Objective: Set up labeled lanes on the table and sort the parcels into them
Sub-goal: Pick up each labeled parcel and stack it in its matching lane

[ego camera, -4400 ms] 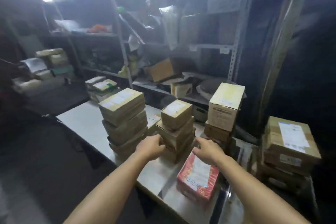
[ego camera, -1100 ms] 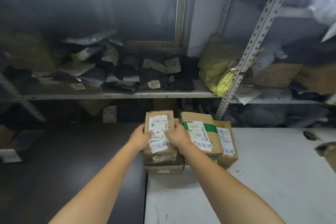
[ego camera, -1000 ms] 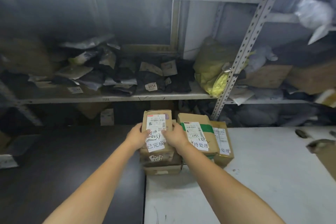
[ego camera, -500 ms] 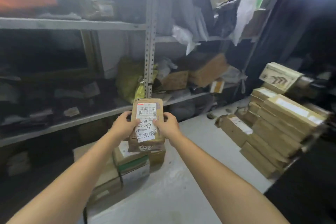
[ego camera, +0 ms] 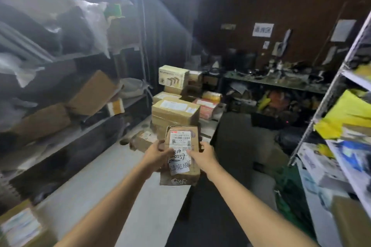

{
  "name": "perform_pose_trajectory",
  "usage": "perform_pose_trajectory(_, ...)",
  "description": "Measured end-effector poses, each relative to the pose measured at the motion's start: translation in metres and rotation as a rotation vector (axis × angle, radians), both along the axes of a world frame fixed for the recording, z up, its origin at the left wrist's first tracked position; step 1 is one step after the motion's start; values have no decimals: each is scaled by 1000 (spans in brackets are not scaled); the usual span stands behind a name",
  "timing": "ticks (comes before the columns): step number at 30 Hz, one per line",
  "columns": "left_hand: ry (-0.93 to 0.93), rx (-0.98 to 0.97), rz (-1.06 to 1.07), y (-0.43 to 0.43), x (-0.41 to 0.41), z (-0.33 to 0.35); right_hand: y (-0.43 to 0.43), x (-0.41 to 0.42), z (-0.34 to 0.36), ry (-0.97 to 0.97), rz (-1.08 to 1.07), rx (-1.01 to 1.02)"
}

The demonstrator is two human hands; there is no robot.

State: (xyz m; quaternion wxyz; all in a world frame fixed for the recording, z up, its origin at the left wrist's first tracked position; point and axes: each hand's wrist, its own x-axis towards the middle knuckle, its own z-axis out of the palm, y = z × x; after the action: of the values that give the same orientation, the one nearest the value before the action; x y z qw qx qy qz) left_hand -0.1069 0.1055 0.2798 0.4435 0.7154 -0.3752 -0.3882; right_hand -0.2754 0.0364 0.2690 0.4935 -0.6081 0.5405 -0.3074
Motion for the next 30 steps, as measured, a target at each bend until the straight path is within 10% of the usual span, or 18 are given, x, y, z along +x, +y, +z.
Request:
perform_pose_trajectory(11, -14, 39, -279, -185, -176, -21, -129, -193, -10, 93, -263, 19)
perform_pose_trajectory(30, 57, 142, -376, -553, -185, -49, -492, -216, -47, 69, -292, 119)
